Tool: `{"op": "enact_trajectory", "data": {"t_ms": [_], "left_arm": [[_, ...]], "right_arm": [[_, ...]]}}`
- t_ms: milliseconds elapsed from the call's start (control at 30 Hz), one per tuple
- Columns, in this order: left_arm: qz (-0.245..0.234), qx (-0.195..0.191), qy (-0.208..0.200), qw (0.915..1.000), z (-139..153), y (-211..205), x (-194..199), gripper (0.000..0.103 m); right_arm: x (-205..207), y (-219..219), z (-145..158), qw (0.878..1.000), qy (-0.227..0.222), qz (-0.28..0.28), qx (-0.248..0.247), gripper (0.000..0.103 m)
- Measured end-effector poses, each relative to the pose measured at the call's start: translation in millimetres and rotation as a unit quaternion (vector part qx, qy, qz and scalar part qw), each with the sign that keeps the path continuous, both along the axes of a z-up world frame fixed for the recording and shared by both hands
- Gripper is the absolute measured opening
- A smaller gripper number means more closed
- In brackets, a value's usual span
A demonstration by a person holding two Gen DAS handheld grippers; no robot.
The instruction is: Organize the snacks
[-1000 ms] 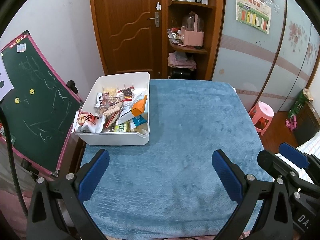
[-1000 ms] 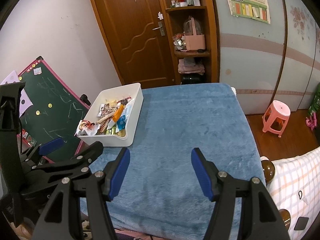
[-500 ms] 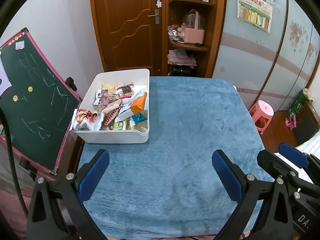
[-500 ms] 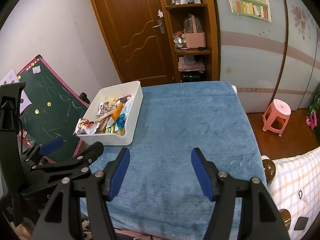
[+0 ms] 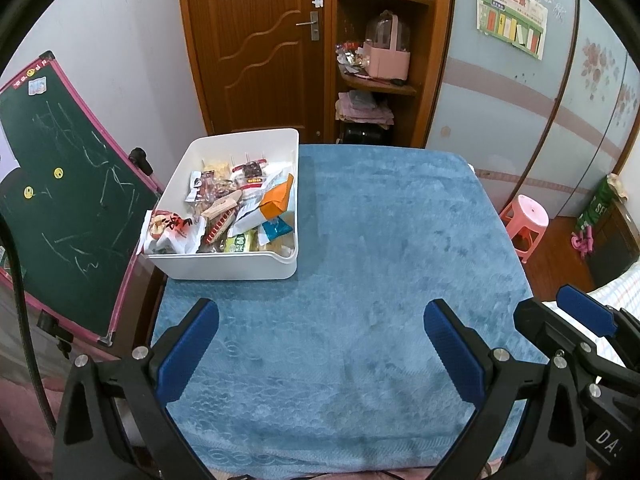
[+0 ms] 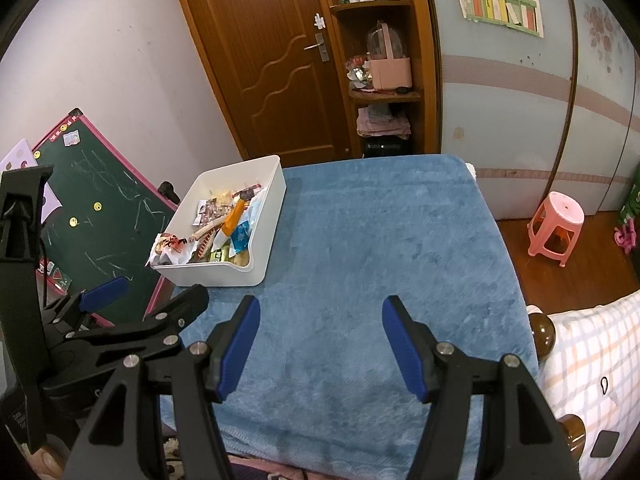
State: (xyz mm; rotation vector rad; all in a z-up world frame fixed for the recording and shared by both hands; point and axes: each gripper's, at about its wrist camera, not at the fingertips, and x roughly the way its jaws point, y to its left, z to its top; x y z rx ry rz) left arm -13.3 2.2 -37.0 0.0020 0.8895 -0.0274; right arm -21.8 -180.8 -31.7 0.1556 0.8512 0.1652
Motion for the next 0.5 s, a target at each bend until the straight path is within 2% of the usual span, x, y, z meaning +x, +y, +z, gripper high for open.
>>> {"op": "enact_trajectory", "data": {"t_ms": [500], "left_arm": [[-0.002,0.004,0.007,1.0,-2.2,-0.7,1.2,0.102]], "right_arm": [[0.7,0.0,-2.9,1.0,0.005,-0.001,0.004,0.064]]}}
